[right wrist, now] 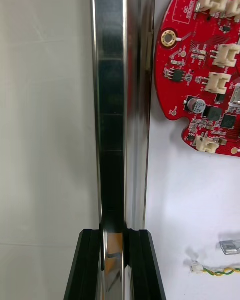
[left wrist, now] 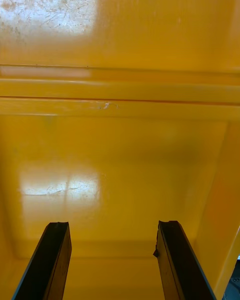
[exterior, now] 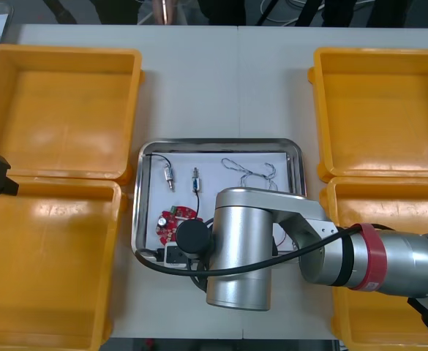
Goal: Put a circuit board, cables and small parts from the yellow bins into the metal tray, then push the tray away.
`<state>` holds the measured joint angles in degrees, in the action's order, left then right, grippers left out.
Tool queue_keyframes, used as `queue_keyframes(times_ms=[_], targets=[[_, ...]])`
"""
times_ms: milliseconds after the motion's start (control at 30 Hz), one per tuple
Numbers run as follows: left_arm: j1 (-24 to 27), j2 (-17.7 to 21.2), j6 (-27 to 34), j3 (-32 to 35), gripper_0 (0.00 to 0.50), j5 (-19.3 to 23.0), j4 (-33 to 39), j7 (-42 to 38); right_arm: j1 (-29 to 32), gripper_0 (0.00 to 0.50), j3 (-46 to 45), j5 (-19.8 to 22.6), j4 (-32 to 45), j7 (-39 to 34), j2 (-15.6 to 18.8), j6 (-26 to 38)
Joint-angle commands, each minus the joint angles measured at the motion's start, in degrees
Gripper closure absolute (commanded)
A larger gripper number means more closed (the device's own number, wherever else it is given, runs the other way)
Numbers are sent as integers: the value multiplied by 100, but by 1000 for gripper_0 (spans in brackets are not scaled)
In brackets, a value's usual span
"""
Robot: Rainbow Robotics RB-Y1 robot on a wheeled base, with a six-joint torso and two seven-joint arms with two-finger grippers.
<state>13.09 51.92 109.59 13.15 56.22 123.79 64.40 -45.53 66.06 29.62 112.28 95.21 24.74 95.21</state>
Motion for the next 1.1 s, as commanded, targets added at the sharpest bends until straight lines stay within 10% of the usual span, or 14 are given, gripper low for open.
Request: queue_keyframes(times_ms=[33, 1100], targets=[[-140, 275, 41, 179, 0, -5, 163, 539, -228, 500, 64, -17, 57, 209, 154, -91], [-140, 275, 41, 179, 0, -5, 163, 539, -1704, 500, -243, 1222, -1367, 675, 172, -486]])
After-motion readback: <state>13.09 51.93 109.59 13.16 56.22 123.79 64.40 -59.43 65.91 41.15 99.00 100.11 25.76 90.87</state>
